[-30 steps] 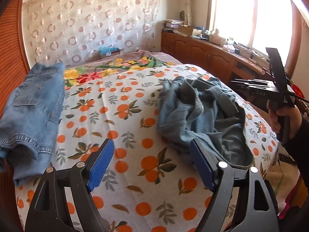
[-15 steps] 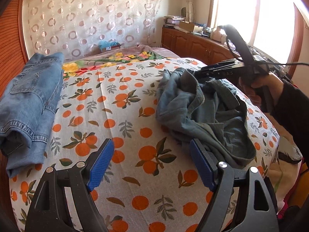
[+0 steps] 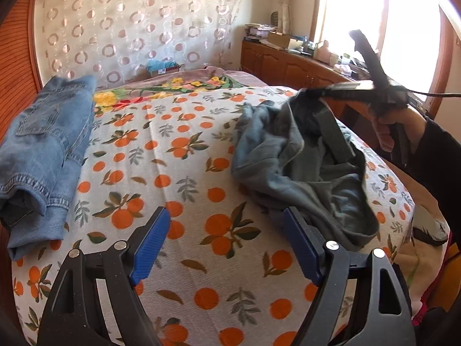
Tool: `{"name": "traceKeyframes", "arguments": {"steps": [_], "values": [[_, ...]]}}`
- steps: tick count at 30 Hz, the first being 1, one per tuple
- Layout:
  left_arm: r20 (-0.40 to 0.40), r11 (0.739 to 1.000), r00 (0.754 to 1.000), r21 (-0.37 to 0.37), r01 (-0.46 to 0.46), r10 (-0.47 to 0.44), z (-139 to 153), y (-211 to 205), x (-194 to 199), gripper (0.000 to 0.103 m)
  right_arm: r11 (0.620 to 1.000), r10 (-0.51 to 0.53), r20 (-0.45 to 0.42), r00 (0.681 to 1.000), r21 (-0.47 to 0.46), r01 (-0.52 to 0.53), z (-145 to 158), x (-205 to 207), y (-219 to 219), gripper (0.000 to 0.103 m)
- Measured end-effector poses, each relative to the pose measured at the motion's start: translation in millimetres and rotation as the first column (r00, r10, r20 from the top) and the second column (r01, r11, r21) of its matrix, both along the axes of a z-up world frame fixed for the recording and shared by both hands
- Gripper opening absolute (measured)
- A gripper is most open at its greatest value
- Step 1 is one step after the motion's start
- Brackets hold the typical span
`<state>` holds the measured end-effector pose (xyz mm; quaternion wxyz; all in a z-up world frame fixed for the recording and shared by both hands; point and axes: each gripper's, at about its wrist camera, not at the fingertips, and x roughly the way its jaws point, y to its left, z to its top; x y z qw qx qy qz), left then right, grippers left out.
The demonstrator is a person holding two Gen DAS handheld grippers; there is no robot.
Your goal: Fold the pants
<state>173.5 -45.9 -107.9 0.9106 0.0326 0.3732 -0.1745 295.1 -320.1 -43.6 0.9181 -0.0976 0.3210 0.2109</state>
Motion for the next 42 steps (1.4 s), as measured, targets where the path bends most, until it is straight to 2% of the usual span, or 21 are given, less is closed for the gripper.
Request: {"name": "traceKeyframes", "arguments": {"steps": [2, 4, 6, 9, 13, 16, 23, 25, 29, 36, 42], "values": [[0.006, 1.000, 1.000, -0.001, 0.017, -0.017, 4, -9, -1, 0.081, 0.998, -0.061, 0.051, 0.997, 0.028, 0.059, 13, -14, -23, 0.001], [0.011, 0.999, 0.999, -0.005, 0.035, -0.035, 7, -18, -2, 0.081, 0.991, -0.125, 0.070, 0.990, 0.059, 0.121, 17, -29, -44, 0.001], [0.016, 0.998, 0.998, -0.007, 0.057, -0.057, 10, -29, -2, 0.081, 0.982, -0.185, 0.084, 0.979, 0.052, 0.181, 21, -42, -69, 0.001], [0.020, 0.996, 0.995, -0.008, 0.094, -0.094, 13, -49, -3, 0.081, 0.972, -0.233, 0.080, 0.969, 0.036, 0.231, 18, -61, -93, 0.001], [0.034, 0.989, 0.989, -0.005, 0.144, -0.144, 19, -76, -7, 0.081, 0.965, -0.262, 0.073, 0.962, 0.008, 0.262, 8, -79, -105, 0.001], [0.039, 0.984, 0.983, 0.000, 0.179, -0.179, 21, -91, -13, 0.071, 0.962, -0.271, 0.062, 0.960, 0.013, 0.271, 5, -87, -104, 0.001], [-0.008, 0.967, 0.967, -0.023, 0.253, -0.253, 12, -112, -22, 0.039, 0.967, -0.256, 0.049, 0.966, 0.029, 0.255, 7, -86, -100, 0.001], [-0.008, 0.960, 0.960, -0.023, 0.281, -0.281, 11, -120, -25, 0.034, 0.966, -0.258, 0.044, 0.965, 0.025, 0.257, 5, -84, -101, 0.001], [-0.018, 0.941, 0.941, -0.032, 0.336, -0.337, 9, -131, -30, 0.034, 0.966, -0.259, 0.032, 0.965, 0.016, 0.258, 0, -78, -107, 0.001], [-0.116, 0.968, 0.961, -0.008, 0.252, -0.251, -14, -116, -17, 0.035, 0.965, -0.263, 0.028, 0.964, 0.005, 0.263, 0, -76, -111, 0.001], [-0.114, 0.970, 0.964, -0.009, 0.243, -0.242, -16, -108, -25, 0.038, 0.967, -0.255, 0.030, 0.967, -0.011, 0.255, -5, -74, -109, 0.001]]}}
